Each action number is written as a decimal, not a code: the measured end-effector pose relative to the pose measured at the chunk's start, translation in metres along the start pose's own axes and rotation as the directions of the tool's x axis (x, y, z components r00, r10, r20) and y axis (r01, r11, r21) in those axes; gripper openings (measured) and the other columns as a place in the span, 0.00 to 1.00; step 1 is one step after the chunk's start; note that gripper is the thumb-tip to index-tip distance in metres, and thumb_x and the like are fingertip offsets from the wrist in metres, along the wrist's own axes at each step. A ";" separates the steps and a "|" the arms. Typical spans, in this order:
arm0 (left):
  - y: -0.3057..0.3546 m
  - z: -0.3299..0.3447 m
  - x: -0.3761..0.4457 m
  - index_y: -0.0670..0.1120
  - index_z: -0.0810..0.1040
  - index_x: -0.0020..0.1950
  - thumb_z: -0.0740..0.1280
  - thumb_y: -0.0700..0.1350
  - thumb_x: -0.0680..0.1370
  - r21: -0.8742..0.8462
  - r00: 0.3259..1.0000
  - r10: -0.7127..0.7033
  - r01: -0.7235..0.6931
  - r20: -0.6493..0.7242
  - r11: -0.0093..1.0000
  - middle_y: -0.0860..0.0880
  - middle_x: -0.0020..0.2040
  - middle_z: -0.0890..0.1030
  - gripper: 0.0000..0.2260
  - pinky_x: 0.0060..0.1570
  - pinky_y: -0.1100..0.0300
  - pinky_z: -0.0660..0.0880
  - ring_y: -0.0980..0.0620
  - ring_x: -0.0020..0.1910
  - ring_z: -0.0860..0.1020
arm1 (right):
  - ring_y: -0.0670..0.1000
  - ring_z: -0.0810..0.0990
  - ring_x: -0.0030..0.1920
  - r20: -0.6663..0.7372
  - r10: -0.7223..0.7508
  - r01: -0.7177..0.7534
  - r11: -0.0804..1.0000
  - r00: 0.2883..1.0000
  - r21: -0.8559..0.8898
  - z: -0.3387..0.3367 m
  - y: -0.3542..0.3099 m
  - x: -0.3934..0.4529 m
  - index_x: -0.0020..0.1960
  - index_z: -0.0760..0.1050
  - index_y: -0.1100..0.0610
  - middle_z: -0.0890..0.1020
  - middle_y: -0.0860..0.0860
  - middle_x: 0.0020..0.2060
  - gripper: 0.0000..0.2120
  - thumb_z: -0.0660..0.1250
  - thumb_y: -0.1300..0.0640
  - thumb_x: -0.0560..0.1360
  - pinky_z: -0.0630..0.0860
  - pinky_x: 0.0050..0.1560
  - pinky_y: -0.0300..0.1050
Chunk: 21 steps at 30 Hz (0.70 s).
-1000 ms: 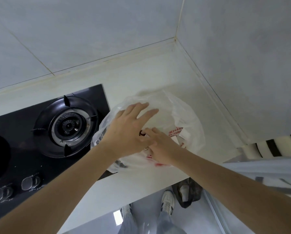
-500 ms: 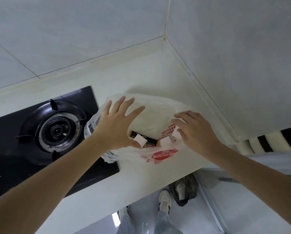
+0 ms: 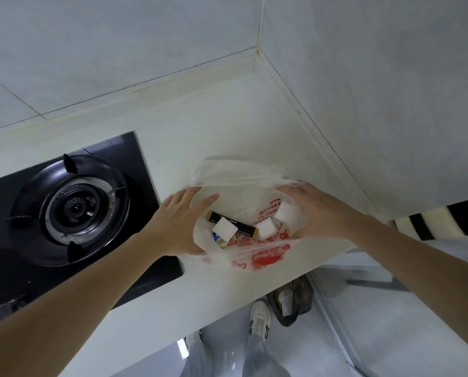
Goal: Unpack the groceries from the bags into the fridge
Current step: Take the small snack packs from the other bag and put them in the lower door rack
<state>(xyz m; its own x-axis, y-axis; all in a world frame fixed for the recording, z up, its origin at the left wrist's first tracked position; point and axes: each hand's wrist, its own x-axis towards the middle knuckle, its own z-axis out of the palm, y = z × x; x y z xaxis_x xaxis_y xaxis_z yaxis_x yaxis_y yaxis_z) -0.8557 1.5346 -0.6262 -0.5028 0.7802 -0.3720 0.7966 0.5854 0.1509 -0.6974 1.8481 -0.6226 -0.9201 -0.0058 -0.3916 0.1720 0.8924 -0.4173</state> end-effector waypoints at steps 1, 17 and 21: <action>-0.001 0.001 0.001 0.60 0.48 0.82 0.74 0.72 0.60 -0.021 1.000 0.006 -0.006 0.001 1.000 0.48 0.80 0.55 0.58 0.78 0.46 0.59 0.44 0.80 0.56 | 0.45 0.56 0.80 -0.019 0.004 -0.004 1.000 1.000 -0.010 0.001 0.001 0.002 0.81 0.51 0.39 0.56 0.42 0.81 0.58 0.81 0.33 0.61 0.65 0.75 0.52; 0.043 -0.013 -0.015 0.49 0.77 0.65 0.70 0.57 0.76 -0.143 0.968 0.107 -0.142 -0.228 0.979 0.52 0.58 0.77 0.20 0.52 0.50 0.78 0.48 0.58 0.76 | 0.49 0.78 0.54 -0.230 -0.052 0.061 0.998 0.972 0.034 0.017 -0.101 -0.012 0.64 0.78 0.50 0.79 0.47 0.54 0.14 0.68 0.53 0.79 0.78 0.53 0.45; 0.057 0.000 -0.010 0.49 0.69 0.70 0.72 0.67 0.69 -0.113 0.989 -0.079 0.065 -0.124 0.991 0.51 0.64 0.72 0.36 0.55 0.55 0.75 0.49 0.61 0.73 | 0.55 0.75 0.56 -0.194 -0.049 0.081 0.983 0.980 0.164 0.063 -0.123 0.028 0.67 0.76 0.54 0.78 0.52 0.56 0.21 0.73 0.54 0.75 0.75 0.55 0.50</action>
<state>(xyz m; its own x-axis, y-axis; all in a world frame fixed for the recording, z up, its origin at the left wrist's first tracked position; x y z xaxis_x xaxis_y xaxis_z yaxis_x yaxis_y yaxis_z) -0.8049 1.5607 -0.6142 -0.6020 0.7526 -0.2668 0.7189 0.6563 0.2291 -0.7216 1.7095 -0.6341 -0.9782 0.0384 -0.2042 0.1519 0.8027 -0.5767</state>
